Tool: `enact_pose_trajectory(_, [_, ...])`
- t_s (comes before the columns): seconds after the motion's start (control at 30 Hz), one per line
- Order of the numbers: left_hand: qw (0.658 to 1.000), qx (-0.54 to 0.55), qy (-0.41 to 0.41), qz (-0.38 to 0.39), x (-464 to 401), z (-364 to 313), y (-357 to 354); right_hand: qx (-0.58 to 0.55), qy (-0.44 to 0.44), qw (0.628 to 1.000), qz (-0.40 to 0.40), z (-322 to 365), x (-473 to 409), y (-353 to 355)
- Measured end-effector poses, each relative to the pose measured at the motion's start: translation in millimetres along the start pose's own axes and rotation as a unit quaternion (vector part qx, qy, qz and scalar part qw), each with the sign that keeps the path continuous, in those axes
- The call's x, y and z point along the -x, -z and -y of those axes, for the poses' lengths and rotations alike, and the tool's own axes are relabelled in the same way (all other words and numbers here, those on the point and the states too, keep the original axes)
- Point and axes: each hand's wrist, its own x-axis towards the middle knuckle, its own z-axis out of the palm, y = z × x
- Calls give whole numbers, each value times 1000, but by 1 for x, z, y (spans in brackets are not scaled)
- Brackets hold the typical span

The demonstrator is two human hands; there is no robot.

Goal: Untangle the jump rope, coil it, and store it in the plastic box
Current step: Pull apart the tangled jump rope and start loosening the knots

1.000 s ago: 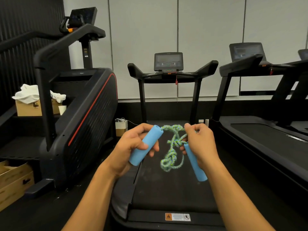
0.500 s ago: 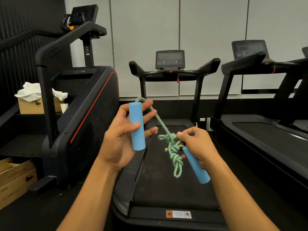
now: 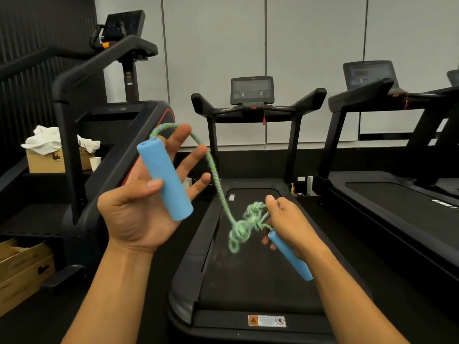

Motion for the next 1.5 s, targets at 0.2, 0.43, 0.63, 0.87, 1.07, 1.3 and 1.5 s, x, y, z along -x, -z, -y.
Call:
enact_pose_trajectory(0.2, [980, -55, -55, -185, 7, -5, 0, -91, -8, 995, -51, -4, -7, 4])
enact_pose_trajectory(0.43, [941, -105, -37, -319, 3, -4, 0, -343, -106, 934, -2, 6, -8, 19])
enact_pose_trajectory(0.63, [920, -76, 50, -381, 10, -15, 14, -470, -83, 877, 56, 4, -6, 31])
enact_pose_trajectory(0.87, [867, -166, 149, -445, 5, -4, 28, -506, -34, 859, 66, 11, -5, 39])
enact_pose_trajectory(1.07, [888, -246, 223, -317, 7, 7, 22, -504, -52, 858, 81, 18, -3, 36])
enact_pose_trajectory(1.3, [716, -597, 355, -69, 14, 25, 20, -535, -51, 839, 89, 30, 2, 44])
enact_pose_trajectory(1.5, [813, -429, 389, -62, 11, 37, 12, -542, -35, 835, 89, 35, 7, 47])
